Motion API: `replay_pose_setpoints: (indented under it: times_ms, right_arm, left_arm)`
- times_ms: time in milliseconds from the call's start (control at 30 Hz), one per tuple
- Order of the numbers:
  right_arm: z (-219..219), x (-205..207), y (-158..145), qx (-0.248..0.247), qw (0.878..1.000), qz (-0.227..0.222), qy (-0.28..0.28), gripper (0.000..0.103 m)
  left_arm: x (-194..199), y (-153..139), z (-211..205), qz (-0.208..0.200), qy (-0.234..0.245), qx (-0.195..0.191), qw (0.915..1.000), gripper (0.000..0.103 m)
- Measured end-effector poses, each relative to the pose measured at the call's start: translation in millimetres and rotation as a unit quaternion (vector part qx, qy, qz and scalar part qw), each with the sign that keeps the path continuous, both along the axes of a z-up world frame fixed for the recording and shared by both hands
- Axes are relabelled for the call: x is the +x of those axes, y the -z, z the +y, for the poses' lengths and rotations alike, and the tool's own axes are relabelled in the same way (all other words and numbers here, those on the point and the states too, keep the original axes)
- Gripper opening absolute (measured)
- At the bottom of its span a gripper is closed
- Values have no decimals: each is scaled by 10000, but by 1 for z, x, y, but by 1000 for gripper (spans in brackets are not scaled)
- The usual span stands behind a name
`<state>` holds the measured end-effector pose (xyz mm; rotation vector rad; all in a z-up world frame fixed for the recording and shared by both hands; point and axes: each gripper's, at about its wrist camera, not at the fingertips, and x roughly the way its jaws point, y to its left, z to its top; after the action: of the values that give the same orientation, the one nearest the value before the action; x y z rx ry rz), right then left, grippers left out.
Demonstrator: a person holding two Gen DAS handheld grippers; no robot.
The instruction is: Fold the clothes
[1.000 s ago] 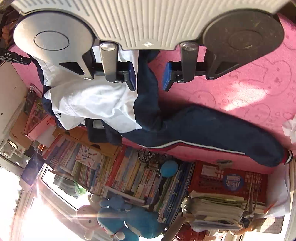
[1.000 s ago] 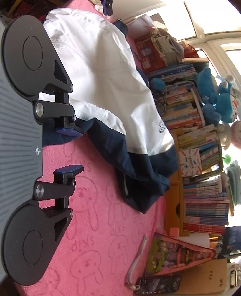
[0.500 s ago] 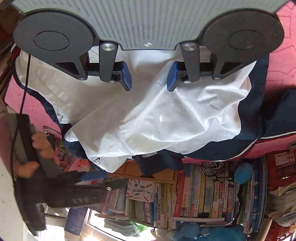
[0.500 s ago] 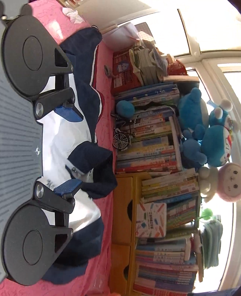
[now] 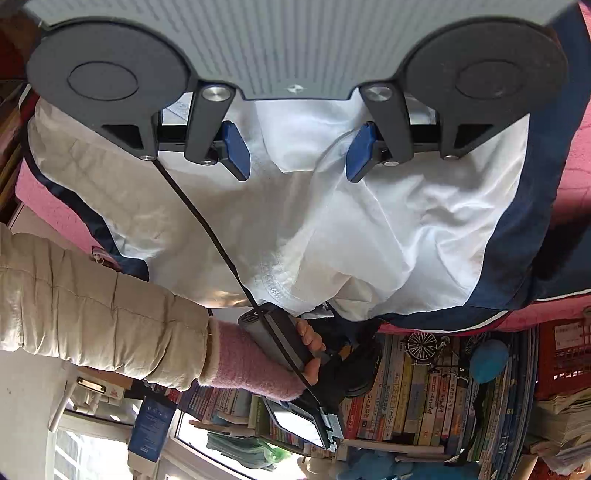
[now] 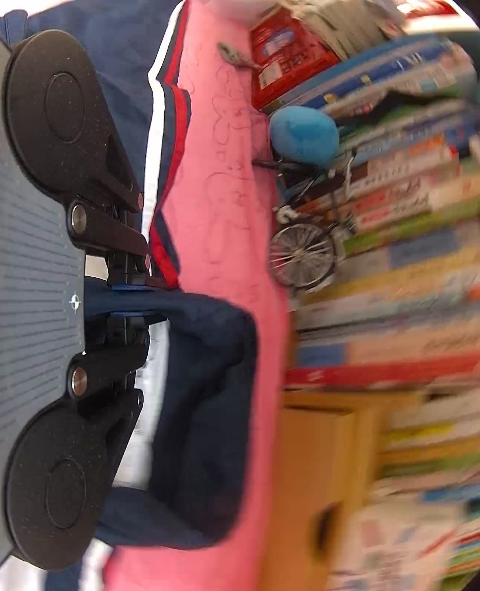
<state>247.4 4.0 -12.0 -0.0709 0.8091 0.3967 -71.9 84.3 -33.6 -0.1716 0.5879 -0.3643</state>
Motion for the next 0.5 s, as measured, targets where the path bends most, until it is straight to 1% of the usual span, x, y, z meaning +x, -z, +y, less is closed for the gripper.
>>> replay_pose_setpoints:
  times_ms: [33, 67, 100, 133, 167, 200, 233, 300, 333, 367, 400, 433, 467, 500]
  right_arm:
    - [8, 0, -15, 28, 9987, -487, -114, 6]
    - [14, -2, -32, 173, 9948, -978, -207, 6]
    - [19, -3, -47, 400, 9884, -1423, -338, 6]
    - [22, -3, -62, 708, 9794, -1822, -505, 6]
    - [28, 0, -69, 789, 9757, -1962, -573, 7]
    - [35, 6, -69, 649, 9790, -1853, -544, 7]
    - [42, 12, -70, 509, 9820, -1744, -515, 11]
    - [57, 24, -70, 227, 9870, -1525, -456, 23]
    - [59, 25, -68, 131, 9887, -1434, -411, 38]
    - [55, 21, -65, 77, 9900, -1362, -351, 56]
    - [46, 13, -63, 117, 9901, -1348, -362, 64]
    - [32, 2, -62, 248, 9890, -1391, -443, 75]
    - [16, -10, -62, 372, 9882, -1404, -479, 81]
    - [-2, -23, -62, 488, 9880, -1387, -471, 82]
  left_arm:
    - [5, -4, 5, 17, -88, -138, 9999, 56]
    - [10, -8, 10, 7, -158, -272, 9995, 58]
    - [15, -12, 15, -24, -244, -366, 9990, 60]
    - [20, -14, 19, -78, -345, -420, 9985, 64]
    - [24, -17, 23, -132, -447, -474, 9978, 66]
    - [29, -18, 26, -132, -542, -496, 9972, 66]
    - [34, -17, 27, -76, -630, -486, 9968, 66]
    - [40, -12, 29, 86, -758, -460, 9960, 66]
    - [41, -10, 30, 158, -805, -459, 9956, 66]
    - [41, -9, 31, 183, -823, -492, 9952, 66]
    - [40, -7, 32, 179, -820, -547, 9950, 66]
    - [40, -6, 34, 190, -826, -613, 9945, 68]
    - [42, -4, 35, 218, -839, -689, 9938, 70]
    - [43, -3, 37, 245, -853, -765, 9931, 70]
